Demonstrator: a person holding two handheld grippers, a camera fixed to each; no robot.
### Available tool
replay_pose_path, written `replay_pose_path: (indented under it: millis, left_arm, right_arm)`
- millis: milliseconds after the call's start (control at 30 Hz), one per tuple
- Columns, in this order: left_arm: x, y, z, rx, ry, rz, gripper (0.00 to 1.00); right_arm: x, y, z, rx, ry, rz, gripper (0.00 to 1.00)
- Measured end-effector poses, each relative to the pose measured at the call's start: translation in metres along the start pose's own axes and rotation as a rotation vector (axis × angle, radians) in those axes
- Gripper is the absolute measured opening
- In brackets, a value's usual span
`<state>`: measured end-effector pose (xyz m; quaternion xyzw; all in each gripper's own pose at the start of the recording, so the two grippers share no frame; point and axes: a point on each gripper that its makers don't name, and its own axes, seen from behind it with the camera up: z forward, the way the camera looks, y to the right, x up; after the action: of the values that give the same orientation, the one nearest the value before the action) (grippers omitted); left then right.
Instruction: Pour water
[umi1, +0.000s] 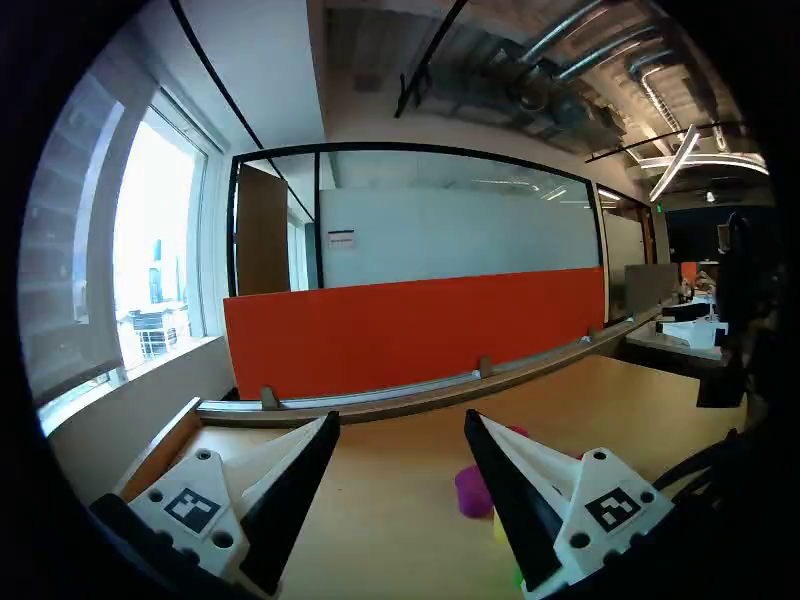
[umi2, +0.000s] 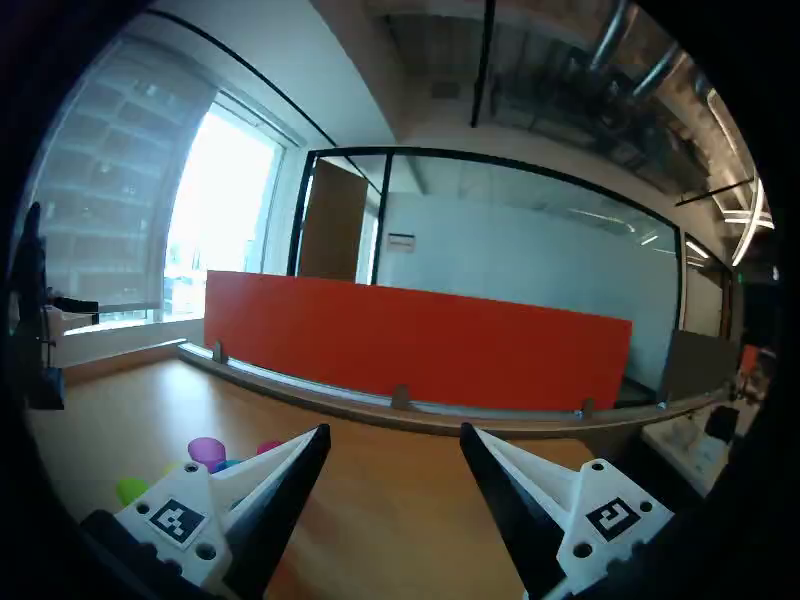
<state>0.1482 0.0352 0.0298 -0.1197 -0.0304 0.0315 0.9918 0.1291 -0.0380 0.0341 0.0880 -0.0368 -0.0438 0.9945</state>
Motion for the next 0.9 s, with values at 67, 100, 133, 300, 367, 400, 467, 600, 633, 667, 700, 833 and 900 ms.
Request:
replay_pose_path:
  millis: [67, 100, 133, 300, 367, 400, 467, 600, 633, 667, 700, 833, 900]
  left_arm:
    - [-0.003, 0.002, 0.001, -0.014, -0.015, 0.002, 0.92]
    - [-0.005, 0.002, 0.001, -0.020, -0.021, 0.004, 0.93]
    - [-0.006, 0.003, 0.001, -0.023, -0.025, 0.007, 0.92]
    - [-0.010, 0.005, 0.003, -0.043, -0.044, 0.026, 0.92]
    - [-0.013, 0.008, 0.003, -0.055, -0.052, 0.029, 0.92]
    - [-0.014, 0.010, 0.003, -0.063, -0.057, 0.031, 0.92]
    - [-0.016, 0.013, 0.003, -0.077, -0.065, 0.033, 0.92]
    - [-0.018, 0.016, 0.002, -0.101, -0.078, 0.054, 0.92]
    - [-0.019, 0.016, 0.002, -0.104, -0.080, 0.064, 0.93]
    - [-0.019, 0.016, 0.001, -0.108, -0.082, 0.074, 0.92]
    - [-0.020, 0.017, 0.001, -0.111, -0.085, 0.083, 0.92]
    - [-0.024, 0.022, 0.002, -0.132, -0.092, 0.104, 0.92]
    - [-0.026, 0.025, 0.002, -0.144, -0.096, 0.108, 0.93]
  right_arm:
    - [0.001, -0.003, 0.001, 0.021, -0.005, -0.012, 1.00]
    - [0.001, -0.005, 0.002, 0.032, -0.009, -0.021, 1.00]
    - [0.001, -0.007, 0.002, 0.043, -0.013, -0.029, 1.00]
    - [-0.001, -0.017, 0.004, 0.100, -0.037, -0.083, 1.00]
    - [-0.001, -0.020, 0.006, 0.115, -0.044, -0.107, 1.00]
    - [-0.001, -0.021, 0.007, 0.122, -0.049, -0.119, 1.00]
    - [-0.002, -0.023, 0.008, 0.135, -0.057, -0.136, 1.00]
    - [-0.007, -0.028, 0.011, 0.161, -0.077, -0.153, 1.00]
    - [-0.009, -0.030, 0.011, 0.169, -0.083, -0.154, 1.00]
    - [-0.010, -0.031, 0.012, 0.177, -0.089, -0.154, 1.00]
    - [-0.011, -0.033, 0.012, 0.186, -0.094, -0.156, 1.00]
    - [-0.009, -0.037, 0.014, 0.212, -0.099, -0.163, 1.00]
    - [-0.008, -0.038, 0.015, 0.220, -0.100, -0.167, 1.00]
